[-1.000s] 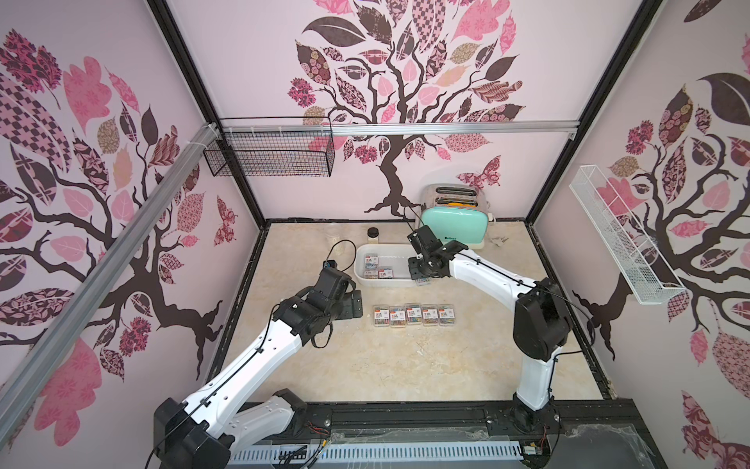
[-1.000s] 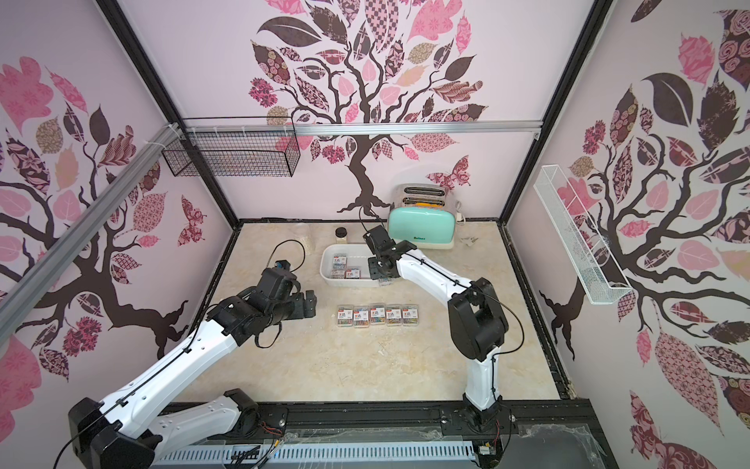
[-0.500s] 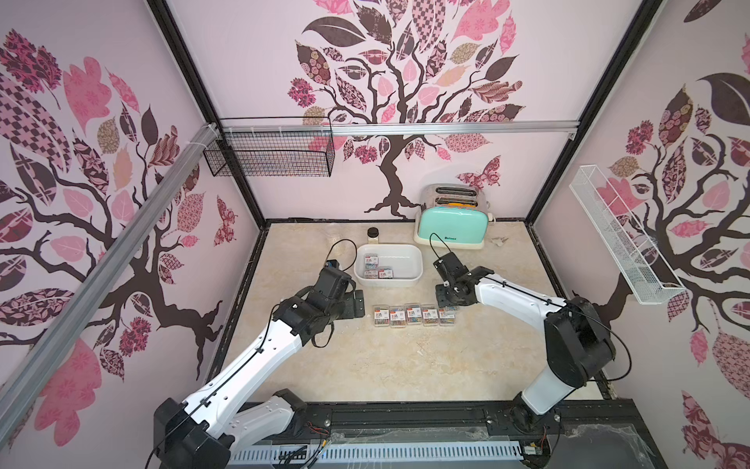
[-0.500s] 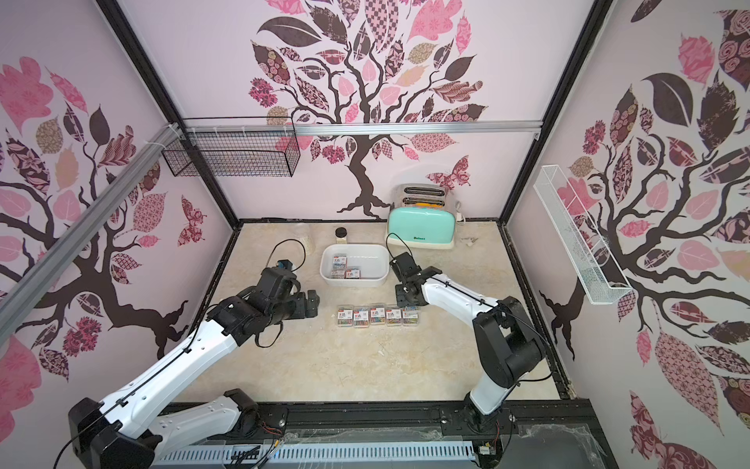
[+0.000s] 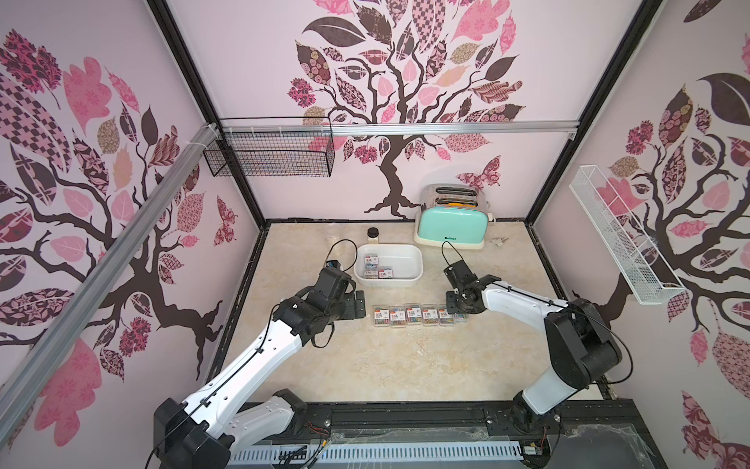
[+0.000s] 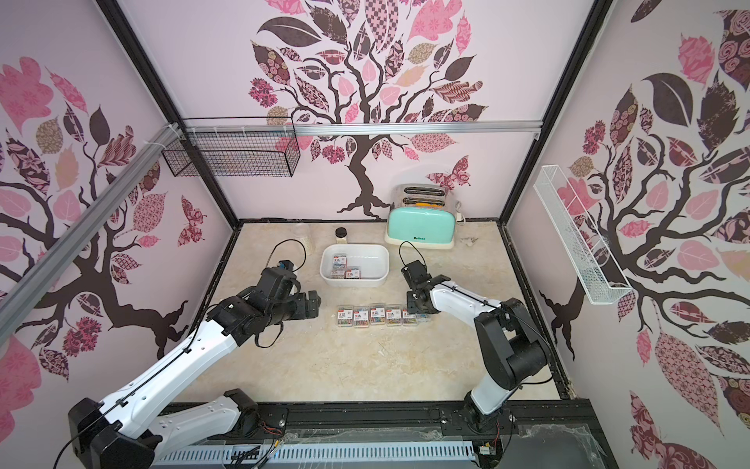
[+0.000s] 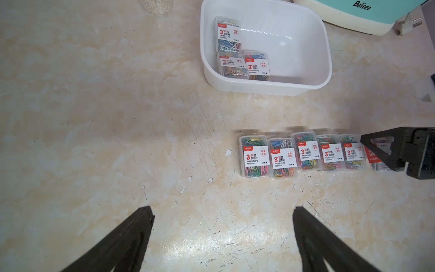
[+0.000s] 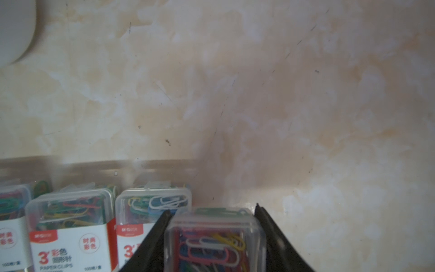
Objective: Take the paper clips out of the storage box
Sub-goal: Place the boxed paper clips at the center of the board.
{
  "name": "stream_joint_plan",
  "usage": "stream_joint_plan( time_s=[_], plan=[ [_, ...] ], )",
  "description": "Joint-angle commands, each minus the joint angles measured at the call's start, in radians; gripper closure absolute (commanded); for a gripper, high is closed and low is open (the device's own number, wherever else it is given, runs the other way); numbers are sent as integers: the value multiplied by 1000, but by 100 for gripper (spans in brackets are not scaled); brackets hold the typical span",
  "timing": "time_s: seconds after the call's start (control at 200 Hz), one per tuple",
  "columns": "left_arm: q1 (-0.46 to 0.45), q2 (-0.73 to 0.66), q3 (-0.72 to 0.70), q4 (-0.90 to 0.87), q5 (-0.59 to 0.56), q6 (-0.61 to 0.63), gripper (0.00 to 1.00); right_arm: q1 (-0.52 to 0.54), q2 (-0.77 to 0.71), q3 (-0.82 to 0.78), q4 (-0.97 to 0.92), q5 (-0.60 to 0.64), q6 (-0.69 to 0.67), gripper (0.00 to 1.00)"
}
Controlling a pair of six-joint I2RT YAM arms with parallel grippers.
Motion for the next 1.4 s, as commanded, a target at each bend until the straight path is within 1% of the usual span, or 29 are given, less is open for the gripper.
stream_joint_plan(
  time_s=[0.0,0.46,0.645,0.74,1.115,1.396],
  plan=[
    [4,-10,-3,16,10,20,2,-12,-29,-2,44,16,12,70],
    [3,1,5,13,20,31,2,-40,-40,-61,73,43,13,68],
    [4,5,5,20,23,31,2,-42,-76,-60,66,39,5,68],
    [4,11,5,24,27,31,2,-44,-61,-66,72,40,1,68],
    [3,4,5,13,27,25,2,-46,32,-78,128,-7,11,58],
    [4,11,13,11,29,29,2,-44,35,-89,129,-13,28,41]
  ],
)
